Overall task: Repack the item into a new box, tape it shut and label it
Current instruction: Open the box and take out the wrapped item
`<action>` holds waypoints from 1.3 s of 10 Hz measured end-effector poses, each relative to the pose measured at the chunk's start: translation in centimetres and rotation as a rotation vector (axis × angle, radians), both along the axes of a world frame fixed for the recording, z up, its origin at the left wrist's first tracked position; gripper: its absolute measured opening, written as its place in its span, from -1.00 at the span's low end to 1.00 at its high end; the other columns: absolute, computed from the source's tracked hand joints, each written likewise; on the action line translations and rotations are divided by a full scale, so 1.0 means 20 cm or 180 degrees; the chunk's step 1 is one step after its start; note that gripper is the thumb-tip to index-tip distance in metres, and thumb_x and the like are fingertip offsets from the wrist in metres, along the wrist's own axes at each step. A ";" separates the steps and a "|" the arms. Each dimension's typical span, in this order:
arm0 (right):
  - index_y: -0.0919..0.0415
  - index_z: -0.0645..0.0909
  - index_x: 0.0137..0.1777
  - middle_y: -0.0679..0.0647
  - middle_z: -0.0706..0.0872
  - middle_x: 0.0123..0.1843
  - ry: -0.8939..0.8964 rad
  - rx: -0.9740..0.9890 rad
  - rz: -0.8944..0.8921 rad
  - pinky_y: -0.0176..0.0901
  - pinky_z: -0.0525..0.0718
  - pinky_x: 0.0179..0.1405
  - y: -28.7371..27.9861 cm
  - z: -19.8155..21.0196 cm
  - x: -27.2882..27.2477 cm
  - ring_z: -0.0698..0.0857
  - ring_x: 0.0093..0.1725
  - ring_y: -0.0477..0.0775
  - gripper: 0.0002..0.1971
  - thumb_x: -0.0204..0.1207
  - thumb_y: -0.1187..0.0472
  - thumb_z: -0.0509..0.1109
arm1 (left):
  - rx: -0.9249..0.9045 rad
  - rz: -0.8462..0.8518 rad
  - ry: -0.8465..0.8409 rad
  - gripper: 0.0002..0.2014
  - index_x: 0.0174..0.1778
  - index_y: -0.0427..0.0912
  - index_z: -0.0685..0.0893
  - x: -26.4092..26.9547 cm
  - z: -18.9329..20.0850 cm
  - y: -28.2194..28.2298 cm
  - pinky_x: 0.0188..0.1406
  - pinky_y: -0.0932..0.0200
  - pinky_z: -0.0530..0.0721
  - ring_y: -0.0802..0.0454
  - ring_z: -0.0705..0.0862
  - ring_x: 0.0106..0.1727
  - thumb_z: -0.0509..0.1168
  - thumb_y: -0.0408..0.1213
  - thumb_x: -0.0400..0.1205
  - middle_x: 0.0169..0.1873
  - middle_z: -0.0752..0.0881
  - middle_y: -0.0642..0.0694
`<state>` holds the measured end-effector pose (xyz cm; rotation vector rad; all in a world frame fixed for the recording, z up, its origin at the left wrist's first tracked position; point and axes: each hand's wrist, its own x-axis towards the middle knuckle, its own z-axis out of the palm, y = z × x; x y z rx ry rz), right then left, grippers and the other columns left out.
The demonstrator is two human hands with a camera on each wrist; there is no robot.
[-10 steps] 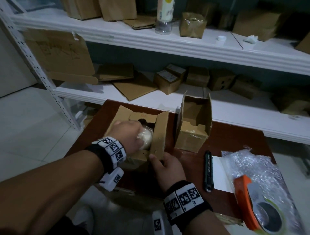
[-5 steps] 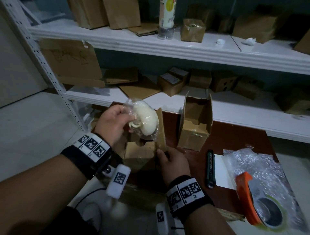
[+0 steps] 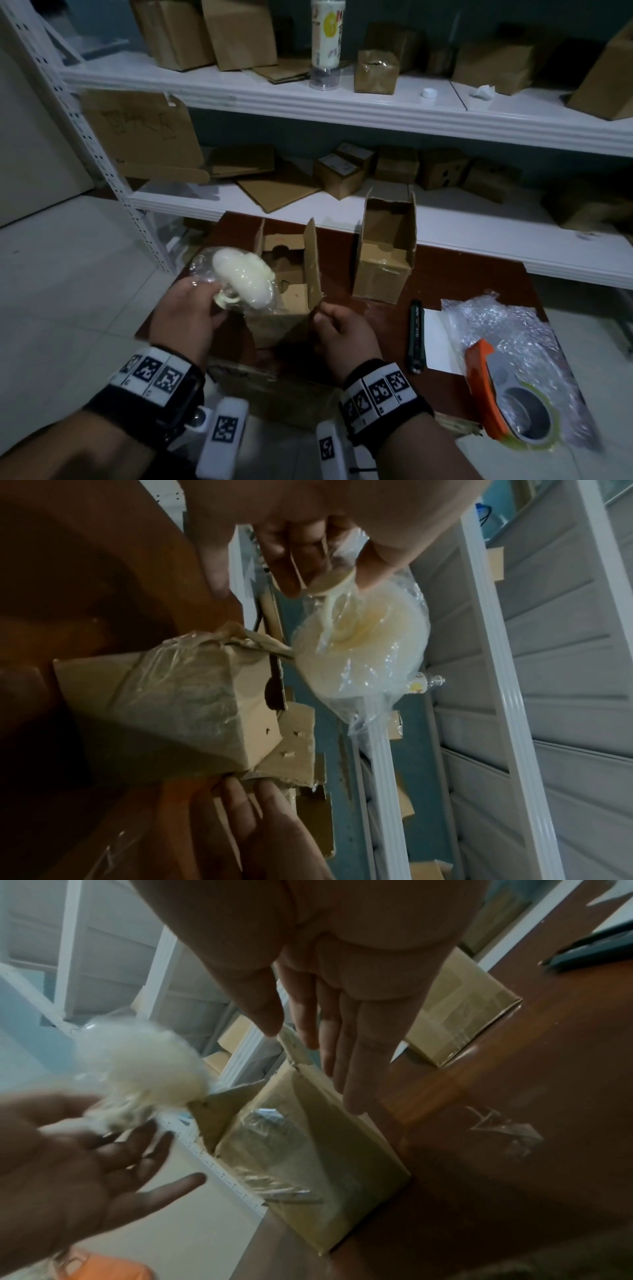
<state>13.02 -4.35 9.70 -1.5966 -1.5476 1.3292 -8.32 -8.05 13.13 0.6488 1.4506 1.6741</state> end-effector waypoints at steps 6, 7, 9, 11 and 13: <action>0.04 0.11 0.77 -0.24 0.69 0.35 0.1715 -0.0562 -0.0134 -0.35 0.72 0.01 0.14 -0.10 -0.05 0.67 0.25 -0.26 -0.34 0.74 0.38 0.24 | -0.0421 -0.0030 -0.0142 -0.95 0.01 -0.17 0.65 0.14 0.00 0.37 -0.06 -0.19 0.82 -0.19 0.78 0.11 0.30 -0.29 0.71 0.10 0.76 -0.25; 0.07 0.11 0.78 -0.45 0.70 0.08 0.1863 -0.0603 -0.0275 -0.35 0.67 0.03 0.19 -0.13 -0.08 0.69 0.11 -0.35 -0.31 0.72 0.42 0.26 | -0.0444 -0.0097 0.0043 -0.91 -0.13 -0.12 0.63 0.13 -0.02 0.43 -0.06 -0.23 0.82 -0.25 0.75 0.16 0.34 -0.25 0.68 0.13 0.71 -0.28; 0.01 0.38 0.59 0.23 0.56 0.56 0.1881 -0.0672 -0.0522 0.27 0.56 0.50 0.21 -0.11 -0.10 0.56 0.54 0.36 -0.49 0.71 0.40 0.30 | -0.0482 -0.0199 -0.0072 -0.92 -0.05 -0.13 0.66 0.09 -0.02 0.45 -0.02 -0.31 0.80 -0.23 0.75 0.19 0.35 -0.21 0.66 0.16 0.72 -0.26; 0.16 0.33 0.67 0.21 0.47 0.63 0.1863 -0.0622 -0.0641 0.02 0.66 0.42 0.17 -0.05 -0.04 0.51 0.58 0.29 -0.43 0.69 0.38 0.34 | -0.0445 -0.0120 0.0602 -0.90 -0.12 -0.09 0.68 0.06 0.02 0.38 0.08 -0.18 0.79 -0.17 0.76 0.09 0.34 -0.18 0.69 0.03 0.74 -0.21; 0.01 0.56 0.48 0.08 0.66 0.42 0.1810 -0.0416 -0.0733 0.08 0.77 0.22 0.09 0.06 0.09 0.69 0.34 0.13 -0.61 0.67 0.18 0.41 | -0.0226 -0.0222 0.0335 -0.92 -0.08 -0.18 0.68 0.09 0.07 0.25 0.08 -0.21 0.78 -0.20 0.79 0.08 0.37 -0.26 0.68 0.06 0.76 -0.26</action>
